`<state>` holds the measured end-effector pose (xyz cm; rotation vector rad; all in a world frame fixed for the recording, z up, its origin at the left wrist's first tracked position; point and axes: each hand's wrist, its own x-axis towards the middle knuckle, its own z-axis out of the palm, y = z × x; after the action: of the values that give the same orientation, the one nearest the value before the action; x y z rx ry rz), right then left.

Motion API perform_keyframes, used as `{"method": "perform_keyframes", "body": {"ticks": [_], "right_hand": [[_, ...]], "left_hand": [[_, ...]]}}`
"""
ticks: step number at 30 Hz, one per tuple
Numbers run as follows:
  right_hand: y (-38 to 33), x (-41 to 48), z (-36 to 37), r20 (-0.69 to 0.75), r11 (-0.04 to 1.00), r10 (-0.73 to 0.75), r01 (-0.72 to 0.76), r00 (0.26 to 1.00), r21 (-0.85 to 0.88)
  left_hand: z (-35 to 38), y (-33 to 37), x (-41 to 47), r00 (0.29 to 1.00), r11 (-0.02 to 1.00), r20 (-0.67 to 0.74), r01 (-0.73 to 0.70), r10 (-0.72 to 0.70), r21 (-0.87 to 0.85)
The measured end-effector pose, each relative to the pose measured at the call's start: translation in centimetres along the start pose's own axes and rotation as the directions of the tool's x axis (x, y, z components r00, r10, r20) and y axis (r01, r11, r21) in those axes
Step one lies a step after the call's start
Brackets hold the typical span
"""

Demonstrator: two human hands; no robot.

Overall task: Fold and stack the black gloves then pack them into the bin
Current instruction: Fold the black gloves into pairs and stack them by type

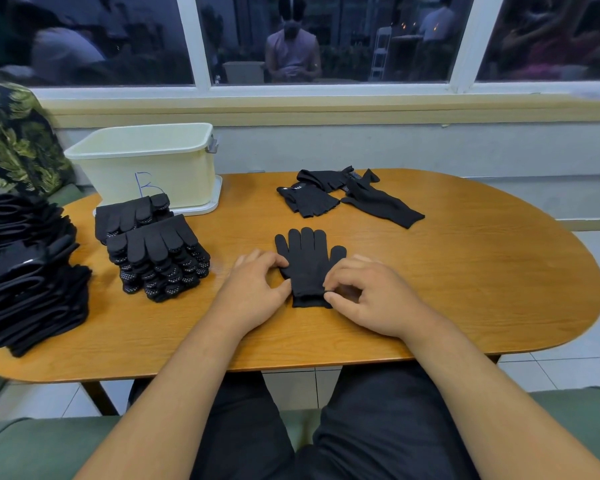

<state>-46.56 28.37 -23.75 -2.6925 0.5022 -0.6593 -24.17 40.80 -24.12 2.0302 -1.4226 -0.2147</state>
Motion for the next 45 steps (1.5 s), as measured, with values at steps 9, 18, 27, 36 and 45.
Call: {"method": "perform_keyframes", "body": {"ticks": [9,18,27,36,45], "right_hand": [[-0.3,0.1,-0.1,0.037,1.0,-0.01,0.011,0.999,-0.022],[0.0,0.4,0.1,0.069,0.992,0.105,-0.1,0.992,-0.077],[0.4,0.6,0.3,-0.09,0.94,0.317,-0.325,0.944,-0.098],[0.4,0.0,-0.2,-0.101,0.991,0.127,-0.121,0.987,0.065],[-0.5,0.2,-0.2,0.074,0.994,0.045,-0.037,0.996,-0.107]], "left_hand": [[-0.5,-0.2,-0.3,0.99,0.981,0.014,-0.138,0.142,-0.137],[-0.2,0.5,-0.5,0.974,0.982,0.134,-0.173,0.183,-0.083],[-0.6,0.6,-0.9,0.959,0.959,0.089,-0.258,0.269,-0.117],[-0.3,1.5,-1.0,0.901,0.905,0.143,-0.421,0.41,0.06],[-0.1,1.9,-1.1,0.895,0.902,0.131,-0.432,0.427,0.008]]}}
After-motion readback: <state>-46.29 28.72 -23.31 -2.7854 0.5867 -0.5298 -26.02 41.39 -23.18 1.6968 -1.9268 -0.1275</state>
